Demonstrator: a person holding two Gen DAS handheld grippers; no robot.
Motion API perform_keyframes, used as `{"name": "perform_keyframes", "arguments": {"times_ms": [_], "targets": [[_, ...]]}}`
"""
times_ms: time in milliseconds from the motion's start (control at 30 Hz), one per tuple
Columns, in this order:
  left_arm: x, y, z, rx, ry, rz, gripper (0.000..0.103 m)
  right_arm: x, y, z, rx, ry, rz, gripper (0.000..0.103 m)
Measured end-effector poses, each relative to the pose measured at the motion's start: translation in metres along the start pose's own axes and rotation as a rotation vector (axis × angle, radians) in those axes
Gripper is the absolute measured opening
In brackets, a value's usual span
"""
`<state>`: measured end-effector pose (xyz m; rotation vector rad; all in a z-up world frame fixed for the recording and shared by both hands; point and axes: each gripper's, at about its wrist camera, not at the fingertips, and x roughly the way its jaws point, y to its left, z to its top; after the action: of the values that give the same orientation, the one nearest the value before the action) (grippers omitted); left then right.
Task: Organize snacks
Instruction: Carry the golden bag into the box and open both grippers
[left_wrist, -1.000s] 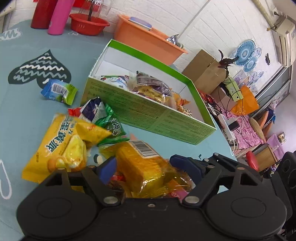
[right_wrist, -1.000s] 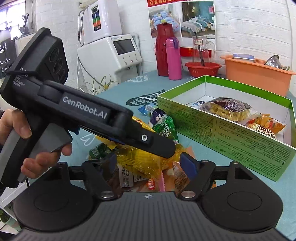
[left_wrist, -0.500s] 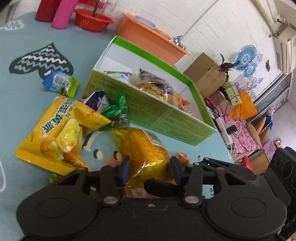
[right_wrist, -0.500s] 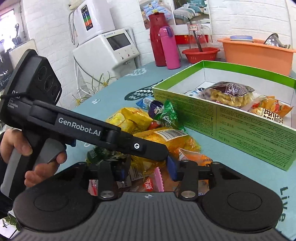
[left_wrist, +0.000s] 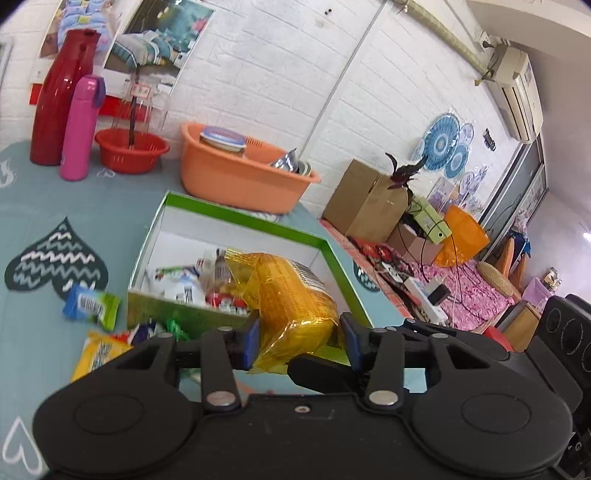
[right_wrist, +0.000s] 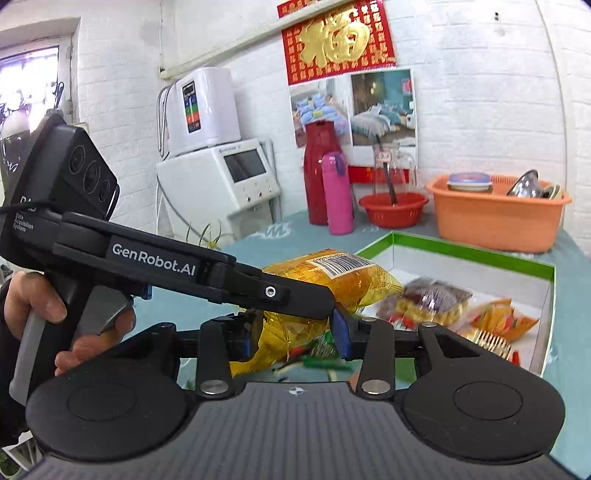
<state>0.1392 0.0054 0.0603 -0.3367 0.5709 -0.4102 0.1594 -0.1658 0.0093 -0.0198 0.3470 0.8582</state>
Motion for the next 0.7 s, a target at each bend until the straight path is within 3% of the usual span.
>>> {"name": "perform_keyframes", "arguments": {"times_ms": [300, 600, 667, 700], "targets": [[0.038, 0.033, 0.039, -0.050, -0.015, -0.008, 0.039, 0.042, -0.030, 0.026, -0.002, -0.030, -0.034, 0.067], [0.082, 0.075, 0.055, -0.084, 0.013, -0.016, 0.039, 0.090, -0.059, 0.029, 0.016, 0.007, -0.060, 0.066], [0.091, 0.082, 0.055, -0.083, 0.021, -0.005, 0.042, 0.100, -0.062, 0.027, 0.016, 0.018, -0.067, 0.067], [0.096, 0.085, 0.054, -0.080, 0.027, 0.012, 0.053, 0.105, -0.063, 0.025, 0.008, 0.026, -0.073, 0.067]]}}
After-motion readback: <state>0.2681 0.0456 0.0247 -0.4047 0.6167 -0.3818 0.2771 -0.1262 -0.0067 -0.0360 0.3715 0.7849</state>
